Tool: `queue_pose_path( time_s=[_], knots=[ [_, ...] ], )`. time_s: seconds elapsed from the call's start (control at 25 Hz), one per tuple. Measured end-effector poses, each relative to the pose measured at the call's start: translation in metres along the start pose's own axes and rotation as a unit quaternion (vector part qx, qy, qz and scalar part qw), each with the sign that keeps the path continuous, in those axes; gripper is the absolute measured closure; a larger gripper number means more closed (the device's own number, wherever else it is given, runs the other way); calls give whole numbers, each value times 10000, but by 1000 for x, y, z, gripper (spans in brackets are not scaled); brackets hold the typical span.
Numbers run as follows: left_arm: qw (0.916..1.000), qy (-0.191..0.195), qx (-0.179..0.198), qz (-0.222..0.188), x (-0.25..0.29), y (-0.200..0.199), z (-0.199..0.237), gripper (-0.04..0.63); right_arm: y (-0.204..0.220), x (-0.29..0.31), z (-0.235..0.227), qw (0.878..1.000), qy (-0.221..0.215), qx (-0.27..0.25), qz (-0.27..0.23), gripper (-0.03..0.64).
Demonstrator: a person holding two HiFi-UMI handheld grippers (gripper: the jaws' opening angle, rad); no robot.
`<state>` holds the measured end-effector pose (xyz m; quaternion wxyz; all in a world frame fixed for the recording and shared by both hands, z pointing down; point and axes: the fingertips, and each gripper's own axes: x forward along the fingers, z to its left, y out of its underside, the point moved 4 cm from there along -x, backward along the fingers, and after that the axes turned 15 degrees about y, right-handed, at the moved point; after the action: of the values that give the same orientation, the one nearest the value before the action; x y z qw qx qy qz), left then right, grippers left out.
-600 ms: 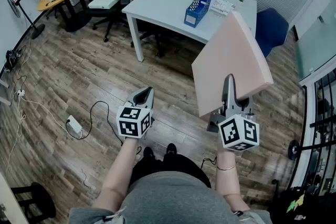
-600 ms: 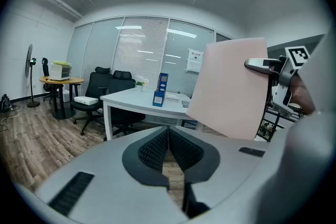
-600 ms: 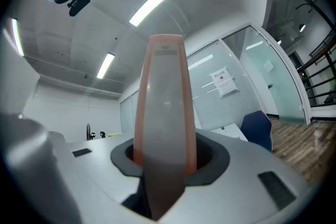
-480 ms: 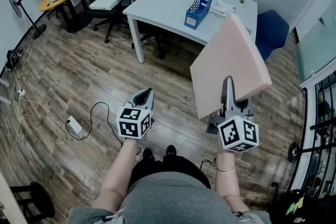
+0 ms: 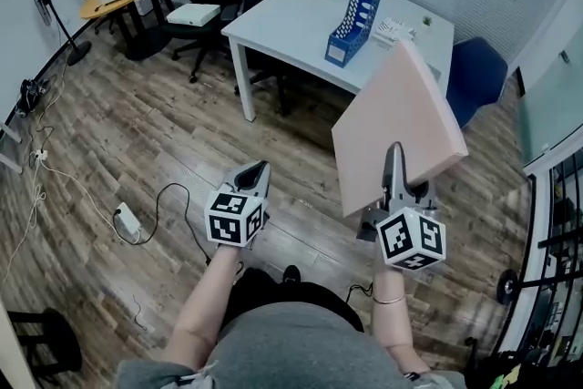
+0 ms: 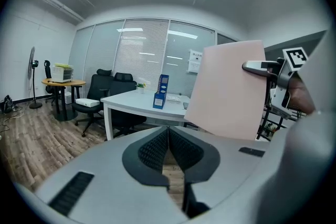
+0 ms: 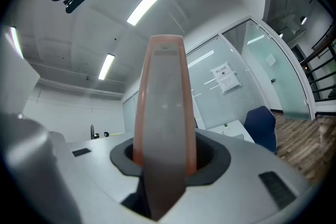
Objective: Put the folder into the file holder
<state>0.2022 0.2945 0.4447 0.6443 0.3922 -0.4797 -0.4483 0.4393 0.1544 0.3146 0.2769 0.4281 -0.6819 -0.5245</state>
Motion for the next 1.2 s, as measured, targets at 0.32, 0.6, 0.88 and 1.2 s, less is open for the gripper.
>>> queue_pose_path(
  time_s=[0.32, 0.6, 0.88, 1.2],
  knots=[
    [9999, -136, -23, 4, 4, -1, 8, 568, 3, 17, 3, 10000, -65, 49, 48, 449],
    [9998, -89, -195, 41, 27, 0, 40, 568, 11, 52, 12, 10000, 11, -9, 36, 449],
    [9995, 33, -288, 108, 72, -19, 105, 569, 19, 122, 32, 9998, 197, -32, -2, 449],
    [9991, 202, -325, 204, 119, -53, 193, 569, 13, 198, 63, 9983, 535, 24, -248, 449]
  ],
)
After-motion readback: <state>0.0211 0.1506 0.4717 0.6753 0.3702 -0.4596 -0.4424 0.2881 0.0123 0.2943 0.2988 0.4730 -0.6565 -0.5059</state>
